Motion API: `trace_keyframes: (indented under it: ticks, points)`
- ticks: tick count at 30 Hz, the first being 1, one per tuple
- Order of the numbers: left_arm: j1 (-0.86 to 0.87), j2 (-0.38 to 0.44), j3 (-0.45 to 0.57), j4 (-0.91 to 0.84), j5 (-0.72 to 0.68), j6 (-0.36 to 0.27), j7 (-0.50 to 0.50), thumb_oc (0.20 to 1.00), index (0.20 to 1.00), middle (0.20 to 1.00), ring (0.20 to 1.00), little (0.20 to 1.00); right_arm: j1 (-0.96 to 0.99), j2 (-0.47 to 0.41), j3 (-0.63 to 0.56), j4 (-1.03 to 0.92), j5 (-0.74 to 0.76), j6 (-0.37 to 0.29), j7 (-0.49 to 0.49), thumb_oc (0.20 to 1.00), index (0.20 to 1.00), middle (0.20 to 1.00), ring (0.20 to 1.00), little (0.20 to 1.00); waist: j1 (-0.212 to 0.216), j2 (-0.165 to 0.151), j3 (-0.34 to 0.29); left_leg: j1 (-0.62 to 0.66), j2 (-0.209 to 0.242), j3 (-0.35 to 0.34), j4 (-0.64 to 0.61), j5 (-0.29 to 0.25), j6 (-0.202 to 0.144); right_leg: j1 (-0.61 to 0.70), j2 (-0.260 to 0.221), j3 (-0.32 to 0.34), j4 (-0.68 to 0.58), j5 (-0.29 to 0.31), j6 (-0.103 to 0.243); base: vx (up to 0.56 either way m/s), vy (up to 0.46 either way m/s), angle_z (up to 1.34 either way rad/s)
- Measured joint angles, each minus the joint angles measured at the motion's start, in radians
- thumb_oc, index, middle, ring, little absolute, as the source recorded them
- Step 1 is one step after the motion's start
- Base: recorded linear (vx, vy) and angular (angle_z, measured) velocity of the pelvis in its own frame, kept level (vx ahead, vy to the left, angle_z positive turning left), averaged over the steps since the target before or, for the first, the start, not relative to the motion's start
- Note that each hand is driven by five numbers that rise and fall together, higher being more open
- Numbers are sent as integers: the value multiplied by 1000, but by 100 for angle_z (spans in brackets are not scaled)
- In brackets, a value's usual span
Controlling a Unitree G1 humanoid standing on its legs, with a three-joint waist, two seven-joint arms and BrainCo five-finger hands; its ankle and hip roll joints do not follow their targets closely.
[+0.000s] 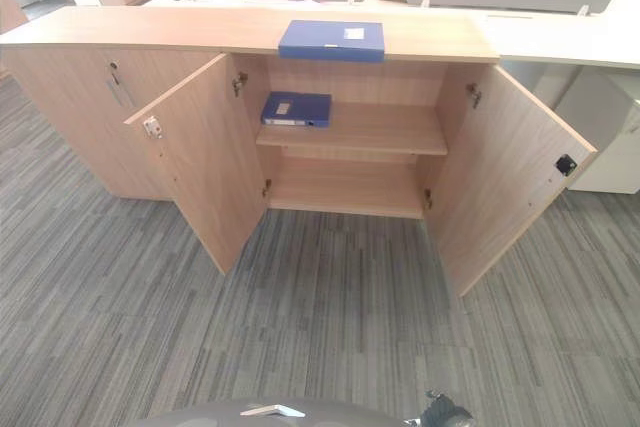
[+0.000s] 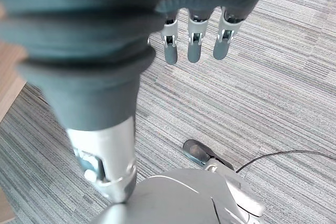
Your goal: Put the empty folder in the office cabinet
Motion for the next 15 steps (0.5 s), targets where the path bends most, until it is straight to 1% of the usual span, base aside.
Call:
trace_keyframes:
  ticks: [7,11,12,13,14,15]
  points:
    - [1,0,2,0,-2,0,0,1000,1000,1000,1000,1000,0,0,0,-2,0,0,0,1000,1000,1000,1000,1000,0,0,0,-2,1,1,0,0,0,-3,1,1,0,0,0,-2,-26,0]
    - [3,0,25,1,-4,1,0,1000,1000,1000,1000,1000,13,-3,0,-31,0,-1,-5,1000,1000,1000,1000,1000,-1,5,4,-5,6,6,1,1,-2,-8,4,4,-1,0,0,-59,-80,-2]
    - [8,1,34,5,-4,0,1,1000,1000,1000,1000,1000,10,-2,0,-31,0,0,-5,1000,1000,1000,1000,1000,2,5,7,-19,11,10,22,-1,-14,-12,7,5,0,-4,3,-267,-187,-8]
    - [-9,10,36,22,-5,-1,2,1000,1000,1000,1000,1000,-4,5,2,-30,1,-1,-1,1000,1000,1000,1000,1000,12,-13,18,-88,11,23,130,-26,-51,-43,8,0,17,-11,-9,-223,-158,-7]
    - [-9,10,36,22,-5,-1,2,1000,1000,1000,1000,1000,-4,5,2,-30,1,-1,-1,1000,1000,1000,1000,1000,12,-13,18,-88,11,23,130,-26,-51,-43,8,0,17,-11,-9,-136,-116,-9]
    - [-43,22,37,24,-8,-6,4,1000,1000,1000,1000,1000,-19,11,1,-33,2,-3,6,1000,1000,1000,1000,1000,24,-39,44,-225,11,31,345,-46,-83,-105,3,-16,93,-18,-42,8,-25,6]
